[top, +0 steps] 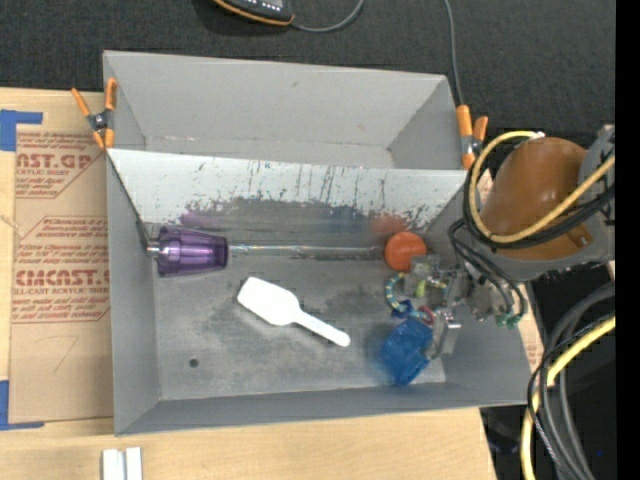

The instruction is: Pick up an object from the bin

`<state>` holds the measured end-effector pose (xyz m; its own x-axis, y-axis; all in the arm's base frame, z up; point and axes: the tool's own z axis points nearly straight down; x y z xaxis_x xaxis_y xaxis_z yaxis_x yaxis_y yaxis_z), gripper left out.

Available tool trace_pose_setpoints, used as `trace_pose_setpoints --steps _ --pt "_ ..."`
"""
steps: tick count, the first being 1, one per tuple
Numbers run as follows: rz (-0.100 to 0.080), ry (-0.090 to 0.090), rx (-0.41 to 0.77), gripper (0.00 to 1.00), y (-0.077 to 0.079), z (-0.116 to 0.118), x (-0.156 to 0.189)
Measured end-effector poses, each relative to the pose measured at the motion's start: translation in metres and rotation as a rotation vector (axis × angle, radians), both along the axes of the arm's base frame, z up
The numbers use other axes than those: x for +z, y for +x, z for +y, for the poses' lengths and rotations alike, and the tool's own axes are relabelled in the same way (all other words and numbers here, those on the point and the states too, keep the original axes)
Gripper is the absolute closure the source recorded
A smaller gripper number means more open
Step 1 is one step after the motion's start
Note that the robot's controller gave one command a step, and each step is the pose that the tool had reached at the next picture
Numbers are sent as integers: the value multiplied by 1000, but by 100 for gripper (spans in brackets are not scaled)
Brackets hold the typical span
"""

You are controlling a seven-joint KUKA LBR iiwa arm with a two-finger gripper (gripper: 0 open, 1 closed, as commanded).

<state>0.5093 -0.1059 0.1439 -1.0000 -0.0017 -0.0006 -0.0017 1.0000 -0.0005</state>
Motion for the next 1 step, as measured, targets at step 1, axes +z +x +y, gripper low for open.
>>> trace_pose_setpoints --steps 1 --pt "0 0 0 100 0 0 0"
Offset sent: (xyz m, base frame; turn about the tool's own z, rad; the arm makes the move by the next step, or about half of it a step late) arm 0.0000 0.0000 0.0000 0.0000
